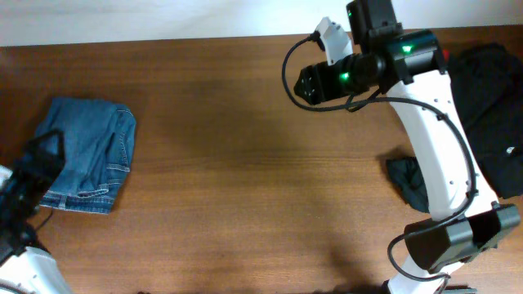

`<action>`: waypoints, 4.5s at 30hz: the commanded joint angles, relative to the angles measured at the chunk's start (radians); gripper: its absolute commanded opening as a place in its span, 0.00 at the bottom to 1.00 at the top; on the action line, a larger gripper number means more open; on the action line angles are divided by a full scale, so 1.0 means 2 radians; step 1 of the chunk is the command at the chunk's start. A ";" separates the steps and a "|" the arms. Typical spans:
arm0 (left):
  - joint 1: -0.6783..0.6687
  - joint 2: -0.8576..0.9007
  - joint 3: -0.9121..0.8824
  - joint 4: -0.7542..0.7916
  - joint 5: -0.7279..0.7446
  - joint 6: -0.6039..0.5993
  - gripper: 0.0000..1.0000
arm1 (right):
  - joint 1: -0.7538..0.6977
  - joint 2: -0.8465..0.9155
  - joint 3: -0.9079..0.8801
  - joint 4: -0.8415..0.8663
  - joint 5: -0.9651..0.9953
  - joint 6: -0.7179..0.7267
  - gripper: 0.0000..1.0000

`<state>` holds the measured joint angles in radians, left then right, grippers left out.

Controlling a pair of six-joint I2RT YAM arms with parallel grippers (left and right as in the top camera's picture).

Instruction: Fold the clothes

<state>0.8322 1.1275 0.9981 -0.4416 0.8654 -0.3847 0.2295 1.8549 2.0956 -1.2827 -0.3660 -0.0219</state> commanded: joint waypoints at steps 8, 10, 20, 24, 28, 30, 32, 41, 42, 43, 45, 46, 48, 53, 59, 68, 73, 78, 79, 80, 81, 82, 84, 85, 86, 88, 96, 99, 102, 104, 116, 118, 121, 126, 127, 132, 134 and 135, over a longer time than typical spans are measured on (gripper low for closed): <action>-0.306 0.009 0.020 0.001 -0.105 0.174 0.99 | -0.088 -0.027 0.107 -0.040 0.033 0.105 0.76; -0.374 0.012 0.024 0.001 -0.175 0.207 0.99 | -0.110 -0.030 0.111 -0.058 0.032 0.121 0.76; -0.567 0.127 0.084 -0.046 -0.434 0.302 0.99 | -0.150 -0.034 0.111 -0.111 -0.003 0.086 0.77; -0.567 0.150 0.084 -0.048 -0.435 0.302 0.99 | -0.104 -0.045 0.111 -0.162 0.010 0.001 0.85; -0.567 0.159 0.084 -0.048 -0.435 0.302 0.99 | -0.045 -0.076 0.111 -0.164 0.083 0.001 0.86; -0.567 0.159 0.084 -0.049 -0.435 0.302 0.99 | -0.013 -0.097 0.111 -0.150 0.090 0.001 0.86; -0.567 0.159 0.084 -0.049 -0.435 0.302 0.99 | 0.017 -0.119 0.111 -0.132 0.092 -0.001 0.96; -0.567 0.159 0.084 -0.049 -0.435 0.302 0.99 | 0.046 -0.209 0.111 -0.123 0.101 0.000 0.99; -0.567 0.159 0.084 -0.049 -0.435 0.302 0.99 | 0.046 -0.218 0.111 -0.137 0.100 0.000 0.99; -0.567 0.159 0.084 -0.049 -0.435 0.302 0.99 | 0.046 -0.223 0.111 -0.144 0.110 -0.013 0.99; -0.567 0.159 0.084 -0.049 -0.435 0.302 0.99 | 0.046 -0.239 0.111 -0.163 0.156 -0.028 0.99; -0.567 0.159 0.084 -0.049 -0.435 0.302 0.99 | 0.046 -0.245 0.111 -0.163 0.179 -0.028 0.99; -0.567 0.159 0.084 -0.049 -0.435 0.302 0.99 | 0.046 -0.266 0.111 -0.165 0.237 -0.028 0.99; -0.567 0.159 0.084 -0.049 -0.435 0.302 0.99 | 0.046 -0.331 0.111 -0.159 0.263 -0.062 0.99; -0.567 0.159 0.084 -0.049 -0.435 0.302 0.99 | 0.046 -0.390 0.105 -0.175 0.308 -0.060 0.99; -0.567 0.159 0.084 -0.049 -0.435 0.302 0.99 | -0.027 -0.510 -0.146 -0.066 0.305 -0.047 0.99; -0.567 0.159 0.084 -0.049 -0.435 0.302 0.99 | -0.081 -0.639 -0.426 0.072 0.265 -0.047 0.99; -0.567 0.159 0.084 -0.049 -0.435 0.302 0.99 | -0.104 -0.743 -0.640 0.170 0.203 -0.046 0.99; -0.567 0.159 0.084 -0.049 -0.435 0.302 0.99 | -0.107 -0.761 -0.672 0.186 0.192 -0.045 0.99; -0.567 0.159 0.084 -0.049 -0.435 0.302 0.99 | -0.112 -0.779 -0.702 0.200 0.183 -0.045 0.99; -0.567 0.159 0.084 -0.049 -0.435 0.302 0.99 | -0.115 -0.793 -0.723 0.210 0.178 -0.045 0.99; -0.567 0.159 0.084 -0.049 -0.435 0.302 0.99 | -0.117 -0.799 -0.733 0.215 0.176 -0.045 0.99; -0.567 0.159 0.084 -0.049 -0.435 0.302 0.99 | -0.122 -0.826 -0.771 0.223 0.175 -0.045 0.99; -0.567 0.159 0.084 -0.049 -0.435 0.302 0.99 | -0.122 -0.834 -0.781 0.223 0.175 -0.045 0.99; -0.567 0.159 0.084 -0.049 -0.435 0.302 0.99 | -0.122 -0.846 -0.798 0.223 0.175 -0.045 0.99; -0.567 0.159 0.084 -0.049 -0.435 0.302 0.99 | -0.122 -0.859 -0.815 0.223 0.175 -0.045 0.99; -0.567 0.159 0.084 -0.049 -0.435 0.302 0.99 | -0.122 -0.890 -0.883 0.223 0.175 -0.045 0.99; -0.567 0.159 0.084 -0.049 -0.435 0.302 0.99 | -0.122 -0.895 -0.899 0.223 0.173 -0.045 0.99; -0.567 0.159 0.084 -0.049 -0.435 0.302 0.99 | -0.122 -0.895 -0.915 0.223 0.173 -0.045 0.99; -0.567 0.159 0.084 -0.049 -0.435 0.302 0.99 | -0.122 -0.895 -0.925 0.223 0.173 -0.045 0.99; -0.567 0.159 0.084 -0.049 -0.435 0.302 0.99 | -0.122 -0.893 -0.956 0.236 0.174 -0.045 0.99; -0.567 0.159 0.084 -0.049 -0.435 0.302 0.99 | -0.122 -0.893 -0.956 0.236 0.174 -0.045 0.99; -0.567 0.159 0.084 -0.049 -0.435 0.302 0.99 | -0.122 -0.893 -0.956 0.236 0.174 -0.045 0.99; -0.567 0.156 0.081 -0.049 -0.435 0.302 0.99 | -0.122 -0.893 -0.956 0.236 0.174 -0.045 0.99; -0.569 0.149 0.077 -0.049 -0.435 0.302 0.99 | -0.122 -0.893 -0.956 0.236 0.174 -0.045 0.99; -0.573 0.062 0.010 -0.053 -0.531 0.322 0.99 | -0.122 -0.893 -0.956 0.236 0.174 -0.045 0.99; -0.568 -0.001 -0.048 -0.053 -0.564 0.322 0.99 | -0.122 -0.893 -0.956 0.236 0.174 -0.045 0.99; -0.563 -0.028 -0.073 -0.053 -0.567 0.322 0.99 | -0.122 -0.893 -0.956 0.236 0.174 -0.045 0.99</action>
<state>-0.3092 1.2354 0.9844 -0.5415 -0.1471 0.2363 -0.0063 0.0769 0.1925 -0.8135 -0.0097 -0.1226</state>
